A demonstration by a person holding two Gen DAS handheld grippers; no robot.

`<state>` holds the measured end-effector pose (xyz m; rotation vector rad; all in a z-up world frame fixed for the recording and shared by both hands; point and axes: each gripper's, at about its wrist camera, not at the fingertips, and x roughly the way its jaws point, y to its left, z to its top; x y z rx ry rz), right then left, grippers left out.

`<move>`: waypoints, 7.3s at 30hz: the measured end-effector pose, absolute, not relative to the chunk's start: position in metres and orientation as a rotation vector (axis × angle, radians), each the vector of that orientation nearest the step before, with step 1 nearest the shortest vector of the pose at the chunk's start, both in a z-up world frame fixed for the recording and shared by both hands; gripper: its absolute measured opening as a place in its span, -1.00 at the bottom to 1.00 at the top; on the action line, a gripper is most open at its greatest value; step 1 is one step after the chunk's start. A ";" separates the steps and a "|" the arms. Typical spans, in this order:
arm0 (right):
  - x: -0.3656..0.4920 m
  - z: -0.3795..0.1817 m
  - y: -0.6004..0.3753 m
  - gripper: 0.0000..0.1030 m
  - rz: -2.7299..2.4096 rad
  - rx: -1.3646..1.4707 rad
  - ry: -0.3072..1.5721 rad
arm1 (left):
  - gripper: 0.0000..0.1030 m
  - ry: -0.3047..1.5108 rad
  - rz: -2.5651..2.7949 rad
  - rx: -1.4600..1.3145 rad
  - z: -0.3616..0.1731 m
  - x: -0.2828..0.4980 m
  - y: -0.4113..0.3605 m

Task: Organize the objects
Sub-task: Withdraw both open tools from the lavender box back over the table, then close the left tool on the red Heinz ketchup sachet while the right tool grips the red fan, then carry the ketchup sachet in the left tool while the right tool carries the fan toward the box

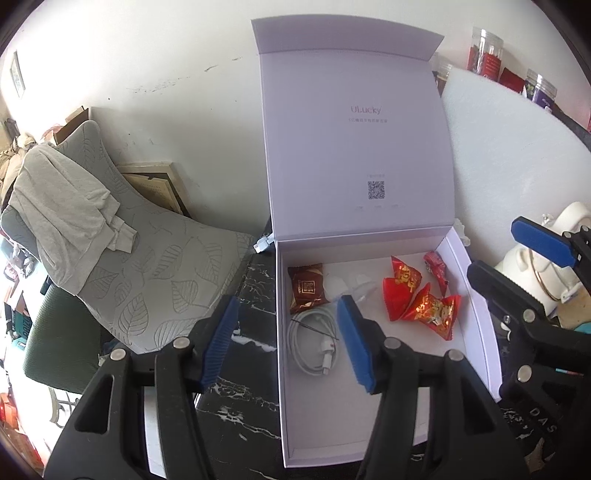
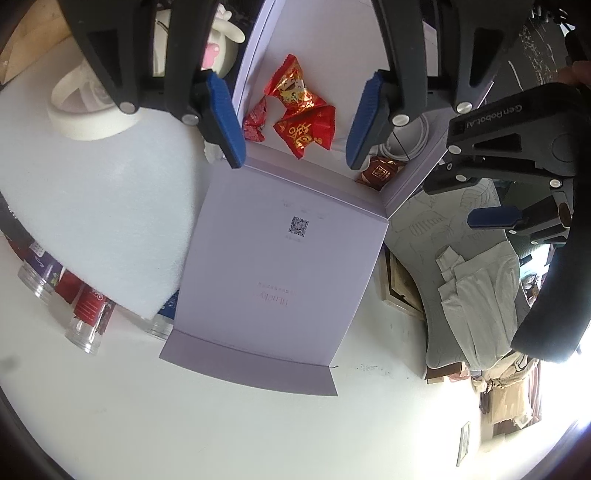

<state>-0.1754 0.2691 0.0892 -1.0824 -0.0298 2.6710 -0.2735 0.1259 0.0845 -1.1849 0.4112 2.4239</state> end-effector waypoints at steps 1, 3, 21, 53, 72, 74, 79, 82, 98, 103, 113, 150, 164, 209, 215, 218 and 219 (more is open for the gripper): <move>-0.173 0.091 0.268 0.12 2.673 -1.078 -0.026 | 0.10 0.410 2.425 -1.178 0.087 -0.270 0.124; -0.167 0.097 0.266 0.14 2.674 -1.072 -0.018 | 0.12 0.412 2.432 -1.163 0.092 -0.264 0.121; -0.101 0.138 0.235 0.32 2.702 -0.986 -0.037 | 0.32 0.377 2.483 -1.060 0.135 -0.197 0.086; 0.000 0.092 0.184 0.35 2.653 -1.087 -0.037 | 0.40 0.410 2.445 -1.074 0.101 -0.085 0.059; 0.033 0.028 0.167 0.35 2.626 -1.238 -0.038 | 0.40 0.420 2.365 -1.132 0.042 -0.047 0.048; 0.034 0.022 0.165 0.35 2.625 -1.252 -0.029 | 0.40 0.419 2.358 -1.142 0.036 -0.044 0.045; 0.040 0.008 0.161 0.34 2.654 -1.257 0.047 | 0.40 0.420 2.374 -1.140 0.025 -0.042 0.039; 0.043 0.000 0.160 0.34 2.678 -1.273 0.095 | 0.40 0.415 2.372 -1.141 0.018 -0.041 0.037; 0.031 -0.030 0.153 0.34 2.722 -1.377 0.222 | 0.40 0.413 2.326 -1.221 -0.015 -0.048 0.028; 0.025 -0.039 0.151 0.34 2.726 -1.402 0.221 | 0.40 0.409 2.316 -1.226 -0.018 -0.049 0.028; 0.028 -0.044 0.165 -0.15 2.710 -1.393 0.224 | 0.40 0.364 2.275 -1.222 -0.022 -0.054 0.041; 0.032 -0.049 0.202 -0.13 2.606 -1.261 0.250 | -0.60 0.419 2.227 -1.178 -0.045 -0.055 0.095; 0.037 -0.043 0.182 -0.36 2.656 -1.287 0.202 | -0.68 0.442 2.174 -1.183 -0.044 -0.037 0.086; 0.075 -0.016 0.130 -0.41 2.714 -1.303 0.168 | -0.13 0.405 2.193 -1.211 -0.046 -0.013 0.041; 0.072 -0.022 0.134 -0.41 2.703 -1.323 0.183 | -0.63 0.417 2.212 -1.191 -0.044 -0.014 0.044; 0.069 -0.022 0.137 -0.41 2.698 -1.328 0.188 | -0.63 0.416 2.199 -1.186 -0.041 -0.014 0.043; 0.068 -0.021 0.137 -0.41 2.698 -1.329 0.186 | -0.63 0.421 2.199 -1.184 -0.040 -0.015 0.043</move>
